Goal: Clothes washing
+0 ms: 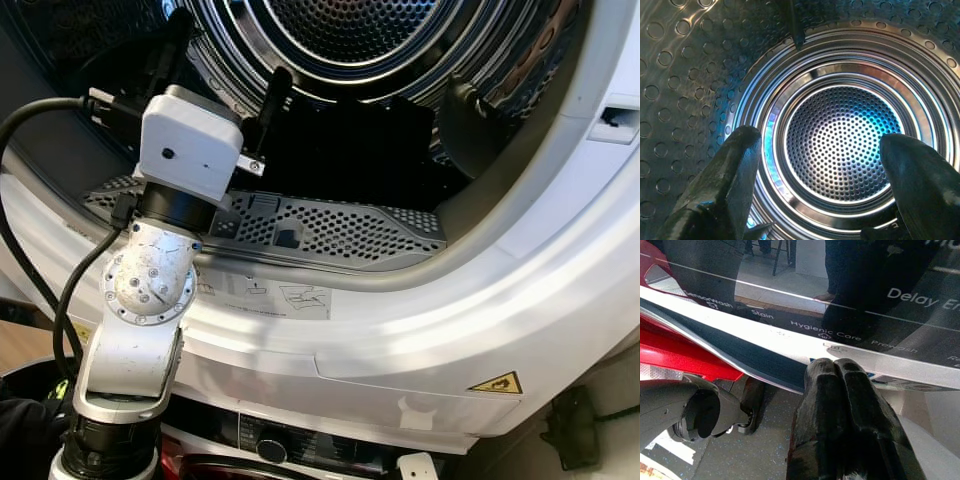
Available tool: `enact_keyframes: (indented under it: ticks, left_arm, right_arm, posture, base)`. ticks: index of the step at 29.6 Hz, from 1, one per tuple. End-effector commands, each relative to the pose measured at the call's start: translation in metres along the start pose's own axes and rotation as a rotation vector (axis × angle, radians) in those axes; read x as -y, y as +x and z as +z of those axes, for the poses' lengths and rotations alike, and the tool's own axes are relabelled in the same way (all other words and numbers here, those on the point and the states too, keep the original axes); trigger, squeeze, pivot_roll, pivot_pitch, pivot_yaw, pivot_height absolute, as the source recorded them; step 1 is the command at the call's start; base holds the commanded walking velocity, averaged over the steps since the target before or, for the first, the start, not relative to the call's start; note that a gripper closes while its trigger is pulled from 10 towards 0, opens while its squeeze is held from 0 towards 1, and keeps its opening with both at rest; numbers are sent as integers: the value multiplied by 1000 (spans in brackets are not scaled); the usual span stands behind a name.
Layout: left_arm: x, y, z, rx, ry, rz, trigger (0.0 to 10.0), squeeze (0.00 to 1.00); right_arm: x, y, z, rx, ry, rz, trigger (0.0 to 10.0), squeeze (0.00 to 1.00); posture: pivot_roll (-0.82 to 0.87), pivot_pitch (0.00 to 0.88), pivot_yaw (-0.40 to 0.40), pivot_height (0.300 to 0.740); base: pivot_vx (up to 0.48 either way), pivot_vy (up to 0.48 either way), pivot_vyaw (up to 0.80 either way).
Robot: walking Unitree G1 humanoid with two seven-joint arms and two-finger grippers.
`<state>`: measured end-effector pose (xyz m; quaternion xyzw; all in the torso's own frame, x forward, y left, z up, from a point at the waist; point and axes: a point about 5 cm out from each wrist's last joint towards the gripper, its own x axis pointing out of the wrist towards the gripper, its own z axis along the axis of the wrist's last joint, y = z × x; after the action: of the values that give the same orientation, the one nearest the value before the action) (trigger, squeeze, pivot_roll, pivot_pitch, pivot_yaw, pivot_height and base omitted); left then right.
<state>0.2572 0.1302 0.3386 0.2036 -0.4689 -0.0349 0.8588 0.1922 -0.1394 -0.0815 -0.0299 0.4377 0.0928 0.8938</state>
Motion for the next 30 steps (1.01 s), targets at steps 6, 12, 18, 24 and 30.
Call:
enact_keyframes:
  ticks: [6, 12, 18, 24, 30]
  left_arm:
    - [3, 7, 6, 61, -10, -5, 10000, 0]
    - [4, 8, 8, 75, -26, -8, 10000, 0]
    - [6, 8, 9, 79, -33, -9, 10000, 0]
    - [6, 7, 9, 74, -35, -12, 10000, 0]
    - [6, 6, 9, 74, -43, -10, 10000, 0]
  right_arm:
    - [1, 1, 1, -8, 18, -12, 10000, 0]
    - [0, 0, 1, -9, 21, -13, 10000, 0]
    - [1, 0, -1, -12, 19, -13, 10000, 0]
    - [0, -1, -4, -19, 13, -7, 10000, 0]
    - [-1, -1, -5, -22, 15, -5, 10000, 0]
  posture:
    - [181, 0, 0, 740]
    - [175, 0, 2, 740]
    - [178, 0, -1, 740]
    - [179, 0, 1, 740]
    - [180, 0, 4, 740]
  base:
    - [0, 0, 0]
    - [0, 0, 0]
    - [0, 0, 0]
    - [-216, 0, 0]
    - [-286, 0, 0]
